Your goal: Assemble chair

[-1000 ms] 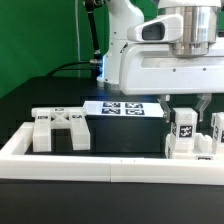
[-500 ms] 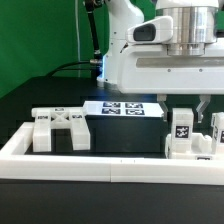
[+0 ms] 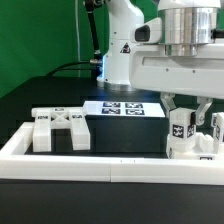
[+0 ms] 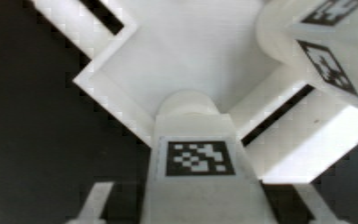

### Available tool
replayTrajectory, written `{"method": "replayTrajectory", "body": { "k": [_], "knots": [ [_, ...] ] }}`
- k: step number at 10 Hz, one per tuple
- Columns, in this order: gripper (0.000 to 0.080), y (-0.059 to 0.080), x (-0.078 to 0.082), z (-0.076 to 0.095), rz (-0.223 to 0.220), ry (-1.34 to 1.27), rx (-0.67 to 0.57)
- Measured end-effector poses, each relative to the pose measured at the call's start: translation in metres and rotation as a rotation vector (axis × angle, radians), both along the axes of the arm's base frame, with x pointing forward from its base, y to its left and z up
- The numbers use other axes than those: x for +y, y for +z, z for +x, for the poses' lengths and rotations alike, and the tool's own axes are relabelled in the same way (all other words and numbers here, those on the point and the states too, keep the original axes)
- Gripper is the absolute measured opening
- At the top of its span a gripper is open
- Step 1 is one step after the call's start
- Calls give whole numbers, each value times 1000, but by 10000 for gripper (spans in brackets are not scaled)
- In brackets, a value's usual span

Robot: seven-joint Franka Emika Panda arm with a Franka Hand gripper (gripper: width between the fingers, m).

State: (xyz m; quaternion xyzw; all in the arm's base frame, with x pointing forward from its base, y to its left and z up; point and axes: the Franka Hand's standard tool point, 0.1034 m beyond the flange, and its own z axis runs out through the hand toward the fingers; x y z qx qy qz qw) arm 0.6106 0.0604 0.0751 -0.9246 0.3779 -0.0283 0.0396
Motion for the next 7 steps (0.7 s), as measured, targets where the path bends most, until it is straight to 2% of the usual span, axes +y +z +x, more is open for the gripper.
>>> {"method": "replayTrajectory", "body": {
  "k": [2,5,7],
  "knots": [
    [290,0,1,0,20,-221,13],
    [290,0,2,1,35,-398,20],
    [297,-1,2,1,33,-377,19]
  ]
}}
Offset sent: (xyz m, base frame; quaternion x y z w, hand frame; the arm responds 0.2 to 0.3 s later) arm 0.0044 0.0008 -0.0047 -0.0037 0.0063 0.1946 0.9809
